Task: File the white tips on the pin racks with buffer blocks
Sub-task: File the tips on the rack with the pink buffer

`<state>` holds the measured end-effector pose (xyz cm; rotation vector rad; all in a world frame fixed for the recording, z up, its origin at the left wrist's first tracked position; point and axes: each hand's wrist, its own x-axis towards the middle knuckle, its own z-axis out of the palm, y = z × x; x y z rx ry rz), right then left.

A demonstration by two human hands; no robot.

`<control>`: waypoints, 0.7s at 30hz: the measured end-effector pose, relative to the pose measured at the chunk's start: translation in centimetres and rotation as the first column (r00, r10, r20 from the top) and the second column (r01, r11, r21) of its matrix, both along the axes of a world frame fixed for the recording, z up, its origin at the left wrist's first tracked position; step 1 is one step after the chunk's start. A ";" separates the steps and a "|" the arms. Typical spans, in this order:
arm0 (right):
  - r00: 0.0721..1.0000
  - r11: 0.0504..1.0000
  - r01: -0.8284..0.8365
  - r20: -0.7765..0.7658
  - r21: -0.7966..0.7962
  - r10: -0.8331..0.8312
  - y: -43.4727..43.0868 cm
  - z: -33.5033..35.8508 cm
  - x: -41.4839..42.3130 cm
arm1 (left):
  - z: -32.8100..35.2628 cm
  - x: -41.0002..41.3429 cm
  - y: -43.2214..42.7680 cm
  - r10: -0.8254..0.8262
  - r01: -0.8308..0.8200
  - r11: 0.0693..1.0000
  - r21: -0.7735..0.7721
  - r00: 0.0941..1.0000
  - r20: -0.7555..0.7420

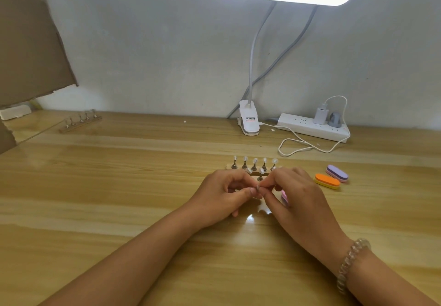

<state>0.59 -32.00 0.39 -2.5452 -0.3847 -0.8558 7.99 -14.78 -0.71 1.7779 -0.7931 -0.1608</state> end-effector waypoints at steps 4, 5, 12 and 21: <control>0.999 0.999 0.028 -0.043 -0.027 -0.029 0.2 -0.1 -0.1 | 0.1 0.0 0.0 0.001 -0.002 0.999 0.039 1.000 0.012; 0.999 0.999 0.039 -0.029 -0.035 -0.040 0.3 -0.1 -0.1 | 0.2 -0.1 0.0 -0.004 0.004 1.000 0.031 1.000 0.001; 0.996 0.997 0.075 -0.049 -0.011 -0.076 0.0 -0.1 -0.2 | 0.1 0.0 0.0 0.014 -0.013 0.999 0.043 1.000 -0.013; 0.997 0.995 0.025 -0.078 0.093 -0.017 -0.1 0.4 -0.1 | 0.0 -0.1 0.1 -0.027 0.025 0.998 0.050 0.998 0.054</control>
